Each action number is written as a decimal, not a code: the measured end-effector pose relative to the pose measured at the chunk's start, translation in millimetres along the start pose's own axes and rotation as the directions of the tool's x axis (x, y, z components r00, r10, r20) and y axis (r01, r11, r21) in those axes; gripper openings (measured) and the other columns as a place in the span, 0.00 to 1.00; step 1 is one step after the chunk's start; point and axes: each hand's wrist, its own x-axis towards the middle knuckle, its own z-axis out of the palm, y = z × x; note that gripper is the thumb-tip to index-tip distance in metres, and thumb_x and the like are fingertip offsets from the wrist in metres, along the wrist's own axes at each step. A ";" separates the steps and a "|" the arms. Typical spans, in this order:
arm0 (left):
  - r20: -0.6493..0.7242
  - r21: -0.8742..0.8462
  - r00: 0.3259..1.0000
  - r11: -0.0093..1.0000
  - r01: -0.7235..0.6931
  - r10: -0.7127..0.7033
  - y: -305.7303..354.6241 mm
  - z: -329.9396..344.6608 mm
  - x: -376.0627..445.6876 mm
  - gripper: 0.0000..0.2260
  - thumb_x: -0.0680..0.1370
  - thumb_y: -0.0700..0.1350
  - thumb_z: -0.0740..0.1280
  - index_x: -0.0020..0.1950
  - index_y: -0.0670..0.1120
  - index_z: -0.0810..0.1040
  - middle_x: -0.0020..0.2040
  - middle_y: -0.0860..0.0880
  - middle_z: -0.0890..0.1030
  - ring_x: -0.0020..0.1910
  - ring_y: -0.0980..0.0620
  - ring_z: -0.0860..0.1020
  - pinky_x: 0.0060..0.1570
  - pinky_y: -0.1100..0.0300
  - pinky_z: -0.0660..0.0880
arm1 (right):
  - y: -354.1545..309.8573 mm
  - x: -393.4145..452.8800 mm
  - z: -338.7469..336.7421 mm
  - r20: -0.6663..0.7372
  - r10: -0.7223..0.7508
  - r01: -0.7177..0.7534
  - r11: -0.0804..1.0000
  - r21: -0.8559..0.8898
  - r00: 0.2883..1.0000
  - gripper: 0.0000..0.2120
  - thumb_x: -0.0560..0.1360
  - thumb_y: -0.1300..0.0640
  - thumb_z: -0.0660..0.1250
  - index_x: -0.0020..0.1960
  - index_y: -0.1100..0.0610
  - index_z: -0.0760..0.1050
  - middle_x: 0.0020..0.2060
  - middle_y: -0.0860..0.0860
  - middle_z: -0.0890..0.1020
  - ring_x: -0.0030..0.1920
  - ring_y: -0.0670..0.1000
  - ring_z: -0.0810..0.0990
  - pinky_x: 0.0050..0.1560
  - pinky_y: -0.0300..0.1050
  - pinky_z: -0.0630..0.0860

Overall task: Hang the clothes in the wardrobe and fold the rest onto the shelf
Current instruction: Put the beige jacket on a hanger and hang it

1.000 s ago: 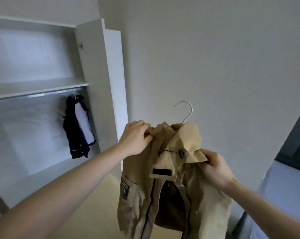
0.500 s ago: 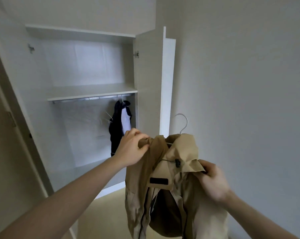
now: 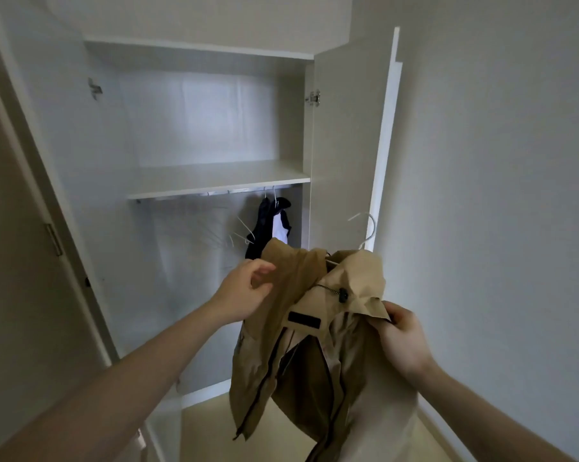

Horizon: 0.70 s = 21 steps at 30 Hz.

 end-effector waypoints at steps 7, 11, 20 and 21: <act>-0.012 -0.007 0.990 0.990 0.141 -0.141 -59.7 -12.1 58.3 0.13 0.82 0.46 0.70 0.66 0.55 0.76 0.63 0.56 0.77 0.58 0.56 0.77 0.52 0.65 0.75 | 17.1 95.1 46.1 0.055 0.003 -0.005 0.999 0.051 0.998 0.09 0.82 0.54 0.66 0.49 0.43 0.84 0.41 0.36 0.86 0.46 0.41 0.83 0.44 0.33 0.75; -0.031 -0.038 0.973 0.973 0.228 -0.229 -85.5 -10.5 101.9 0.14 0.81 0.46 0.70 0.67 0.51 0.76 0.61 0.55 0.76 0.58 0.54 0.77 0.58 0.58 0.76 | 39.9 156.1 65.8 0.111 -0.007 0.004 1.000 0.021 0.994 0.11 0.83 0.56 0.65 0.51 0.43 0.84 0.42 0.38 0.86 0.46 0.41 0.84 0.46 0.33 0.76; -0.004 -0.066 0.907 0.905 0.420 -0.421 -150.7 13.6 233.0 0.17 0.79 0.42 0.71 0.68 0.49 0.76 0.62 0.52 0.76 0.57 0.53 0.77 0.53 0.62 0.72 | 81.9 308.5 90.0 0.220 -0.034 0.038 0.999 -0.018 0.975 0.12 0.83 0.59 0.64 0.52 0.48 0.86 0.44 0.41 0.88 0.46 0.41 0.85 0.50 0.40 0.80; -0.003 -0.066 0.895 0.894 0.444 -0.445 -160.7 17.8 245.1 0.18 0.79 0.42 0.71 0.68 0.49 0.76 0.63 0.51 0.76 0.58 0.52 0.77 0.54 0.61 0.72 | 85.6 323.4 93.3 0.229 -0.032 0.038 0.999 -0.021 0.973 0.13 0.83 0.59 0.64 0.51 0.49 0.86 0.43 0.42 0.88 0.45 0.43 0.85 0.49 0.40 0.80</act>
